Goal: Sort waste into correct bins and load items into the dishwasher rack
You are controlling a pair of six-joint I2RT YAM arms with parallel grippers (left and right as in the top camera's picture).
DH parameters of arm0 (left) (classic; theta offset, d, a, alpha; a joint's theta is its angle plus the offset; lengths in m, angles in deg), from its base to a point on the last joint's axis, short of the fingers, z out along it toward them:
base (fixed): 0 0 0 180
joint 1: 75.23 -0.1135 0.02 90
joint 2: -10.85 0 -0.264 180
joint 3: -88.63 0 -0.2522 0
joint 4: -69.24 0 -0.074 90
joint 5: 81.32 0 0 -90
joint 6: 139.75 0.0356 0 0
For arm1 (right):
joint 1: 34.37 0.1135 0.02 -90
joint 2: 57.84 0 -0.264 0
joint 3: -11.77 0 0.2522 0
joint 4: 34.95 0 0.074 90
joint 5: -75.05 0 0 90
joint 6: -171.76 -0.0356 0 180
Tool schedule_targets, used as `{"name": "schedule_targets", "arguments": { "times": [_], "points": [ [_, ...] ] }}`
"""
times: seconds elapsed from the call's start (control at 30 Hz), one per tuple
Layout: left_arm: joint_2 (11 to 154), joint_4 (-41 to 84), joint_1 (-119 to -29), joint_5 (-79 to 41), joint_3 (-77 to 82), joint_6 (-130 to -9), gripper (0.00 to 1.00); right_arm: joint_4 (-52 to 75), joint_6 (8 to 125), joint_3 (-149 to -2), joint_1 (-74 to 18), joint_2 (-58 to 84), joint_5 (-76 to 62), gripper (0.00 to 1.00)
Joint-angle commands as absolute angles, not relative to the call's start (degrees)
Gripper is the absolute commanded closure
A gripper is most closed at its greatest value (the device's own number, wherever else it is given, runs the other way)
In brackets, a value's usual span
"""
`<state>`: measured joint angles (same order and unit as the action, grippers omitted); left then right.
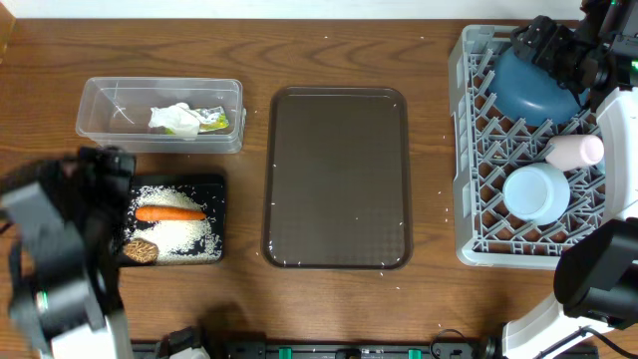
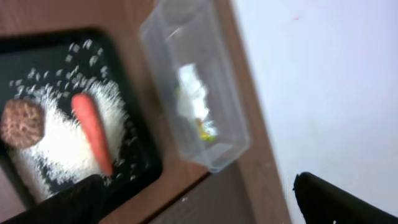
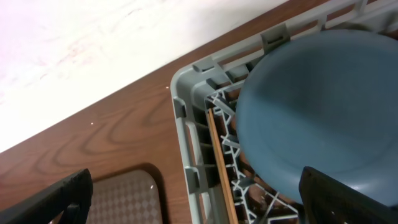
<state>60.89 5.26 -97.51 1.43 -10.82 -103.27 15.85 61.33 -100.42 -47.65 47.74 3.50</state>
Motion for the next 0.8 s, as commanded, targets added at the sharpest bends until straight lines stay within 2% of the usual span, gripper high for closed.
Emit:
{"name": "schedule_targets", "arguments": {
  "times": [0.0,0.5,0.77],
  "points": [
    [56.28,5.37,-97.42,4.08,-10.85,-101.41,0.02,15.89,61.01,-100.44,-48.61,47.50,3.92,0.01],
    [53.46,4.97,-97.42,5.28,-10.85,-101.43,0.02,15.19,60.85,-100.44,-48.61,47.50,3.96,0.01],
    [53.46,4.97,-97.42,5.28,-10.85,-101.43,0.02,21.42,57.36,-100.44,-48.59,47.11,21.73,0.01]
  ]
}}
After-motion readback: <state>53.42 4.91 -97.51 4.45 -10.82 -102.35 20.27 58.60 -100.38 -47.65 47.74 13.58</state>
